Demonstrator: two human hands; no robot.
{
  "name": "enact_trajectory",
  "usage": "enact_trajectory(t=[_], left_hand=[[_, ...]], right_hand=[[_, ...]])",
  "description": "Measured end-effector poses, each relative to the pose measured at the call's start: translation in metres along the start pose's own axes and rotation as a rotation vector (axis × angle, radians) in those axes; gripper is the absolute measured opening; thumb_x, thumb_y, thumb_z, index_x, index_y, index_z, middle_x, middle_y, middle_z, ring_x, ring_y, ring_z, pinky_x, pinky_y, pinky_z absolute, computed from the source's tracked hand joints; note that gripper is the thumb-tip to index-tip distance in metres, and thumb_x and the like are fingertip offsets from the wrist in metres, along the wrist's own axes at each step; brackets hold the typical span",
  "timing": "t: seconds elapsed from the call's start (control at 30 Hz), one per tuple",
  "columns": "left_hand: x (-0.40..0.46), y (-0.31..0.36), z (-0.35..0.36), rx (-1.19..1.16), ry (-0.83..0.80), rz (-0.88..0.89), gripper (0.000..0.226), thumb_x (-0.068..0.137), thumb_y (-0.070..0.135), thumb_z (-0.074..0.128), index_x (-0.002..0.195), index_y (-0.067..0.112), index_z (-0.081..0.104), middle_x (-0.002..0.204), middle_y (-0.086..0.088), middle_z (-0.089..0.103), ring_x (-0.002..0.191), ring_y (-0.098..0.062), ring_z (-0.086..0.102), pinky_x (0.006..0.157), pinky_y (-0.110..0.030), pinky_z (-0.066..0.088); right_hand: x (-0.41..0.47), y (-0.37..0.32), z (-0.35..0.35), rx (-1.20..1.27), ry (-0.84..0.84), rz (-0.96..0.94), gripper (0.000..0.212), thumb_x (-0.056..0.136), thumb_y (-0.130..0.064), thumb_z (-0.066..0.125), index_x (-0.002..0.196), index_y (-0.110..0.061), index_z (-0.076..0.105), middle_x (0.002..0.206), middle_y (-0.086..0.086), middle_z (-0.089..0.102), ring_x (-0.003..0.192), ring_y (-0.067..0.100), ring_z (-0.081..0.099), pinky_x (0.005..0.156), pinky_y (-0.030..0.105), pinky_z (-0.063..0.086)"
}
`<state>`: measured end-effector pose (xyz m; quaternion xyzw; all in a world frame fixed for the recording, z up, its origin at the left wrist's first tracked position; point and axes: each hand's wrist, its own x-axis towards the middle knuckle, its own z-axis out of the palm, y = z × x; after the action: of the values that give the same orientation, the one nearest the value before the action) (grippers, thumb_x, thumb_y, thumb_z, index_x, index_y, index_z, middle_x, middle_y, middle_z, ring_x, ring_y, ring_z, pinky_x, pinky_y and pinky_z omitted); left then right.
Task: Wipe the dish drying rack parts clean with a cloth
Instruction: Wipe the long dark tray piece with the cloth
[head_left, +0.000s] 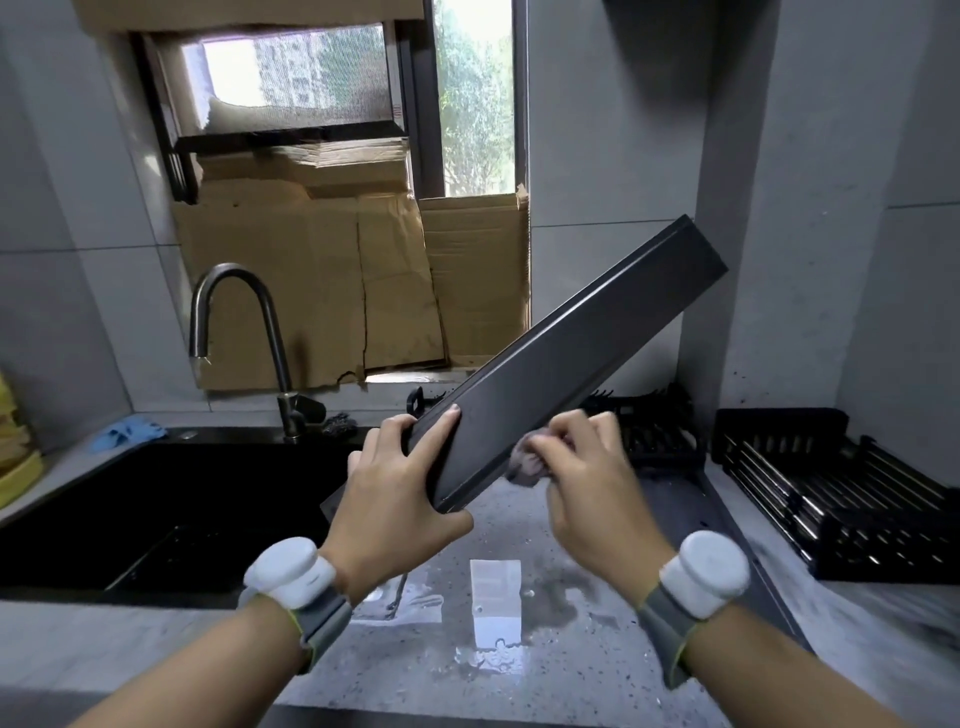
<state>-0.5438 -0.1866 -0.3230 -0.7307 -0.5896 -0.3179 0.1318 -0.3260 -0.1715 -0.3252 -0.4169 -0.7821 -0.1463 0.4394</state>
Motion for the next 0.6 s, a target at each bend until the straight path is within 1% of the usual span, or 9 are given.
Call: enact_trajectory(t=[0.07,0.17,0.2,0.27,0.37,0.4,0.47,0.53,0.6], left_hand=[[0.004,0.005,0.003,0.024,-0.016,-0.006,0.103,0.056,0.062,0.054,0.154,0.040,0.030,0.134,-0.009,0.040,0.123,-0.029,0.039,0.099,-0.047,0.039],[0.005,0.000,0.006,0.096,-0.018,0.023,0.101,0.058,0.062,0.056,0.153,0.037,0.033,0.130,-0.012,0.046,0.117,-0.032,0.046,0.091,-0.048,0.043],[0.004,-0.003,0.005,0.125,-0.017,0.039,0.101,0.057,0.060,0.057,0.152,0.035,0.035,0.129,-0.013,0.047,0.114,-0.033,0.048,0.087,-0.046,0.043],[0.002,-0.009,0.003,0.200,-0.040,0.076,0.102,0.055,0.056,0.059,0.152,0.032,0.037,0.128,-0.014,0.049,0.109,-0.034,0.049,0.083,-0.044,0.043],[0.000,-0.009,-0.001,0.307,-0.079,0.154,0.105,0.052,0.055,0.067,0.149,0.023,0.041,0.132,-0.015,0.049,0.110,-0.036,0.051,0.084,-0.046,0.043],[0.000,-0.005,-0.001,0.323,-0.084,0.182,0.105,0.051,0.056,0.069,0.146,0.019,0.043,0.133,-0.015,0.049,0.111,-0.036,0.052,0.084,-0.046,0.044],[-0.001,0.007,-0.003,0.337,-0.078,0.258,0.100,0.050,0.056,0.070,0.136,0.012,0.045,0.134,-0.016,0.051,0.112,-0.037,0.053,0.084,-0.048,0.045],[-0.002,0.017,-0.005,0.340,-0.059,0.320,0.092,0.049,0.055,0.072,0.127,0.013,0.045,0.133,-0.018,0.052,0.110,-0.037,0.054,0.083,-0.048,0.045],[0.000,0.021,-0.007,0.343,-0.049,0.327,0.087,0.048,0.053,0.073,0.121,0.015,0.044,0.130,-0.020,0.054,0.107,-0.038,0.054,0.081,-0.048,0.045]], right_hand=[[-0.012,-0.017,0.010,0.053,-0.068,-0.068,0.037,0.076,0.001,0.044,0.103,-0.010,0.066,0.110,0.004,0.051,0.094,0.026,0.044,0.084,0.039,0.048],[-0.012,-0.022,0.010,0.130,-0.129,-0.121,0.040,0.076,0.003,0.048,0.107,-0.016,0.066,0.109,0.000,0.051,0.095,0.023,0.042,0.084,0.034,0.046],[-0.008,-0.019,0.004,0.150,-0.119,-0.119,0.040,0.077,0.003,0.050,0.107,-0.017,0.068,0.108,0.000,0.051,0.095,0.022,0.042,0.084,0.034,0.045],[0.007,-0.015,-0.008,0.192,-0.042,-0.072,0.039,0.080,0.004,0.052,0.106,-0.017,0.070,0.104,0.000,0.053,0.094,0.021,0.043,0.084,0.031,0.043],[0.033,-0.012,-0.017,0.214,0.052,0.041,0.039,0.083,0.001,0.056,0.115,-0.017,0.069,0.107,0.000,0.055,0.098,0.019,0.044,0.089,0.026,0.039],[0.039,-0.012,-0.014,0.195,0.046,0.064,0.038,0.084,-0.003,0.057,0.117,-0.017,0.068,0.107,0.001,0.055,0.099,0.020,0.044,0.090,0.027,0.039],[0.044,-0.010,-0.005,0.102,0.018,0.076,0.033,0.086,-0.007,0.060,0.116,-0.016,0.068,0.107,0.003,0.056,0.099,0.024,0.045,0.092,0.032,0.041],[0.045,-0.004,0.004,0.019,0.007,0.042,0.028,0.084,-0.008,0.062,0.110,-0.013,0.071,0.105,0.006,0.057,0.096,0.028,0.045,0.090,0.038,0.044],[0.043,-0.003,0.010,0.012,0.005,0.006,0.026,0.084,-0.007,0.063,0.107,-0.013,0.073,0.105,0.005,0.058,0.094,0.028,0.045,0.089,0.038,0.044]])
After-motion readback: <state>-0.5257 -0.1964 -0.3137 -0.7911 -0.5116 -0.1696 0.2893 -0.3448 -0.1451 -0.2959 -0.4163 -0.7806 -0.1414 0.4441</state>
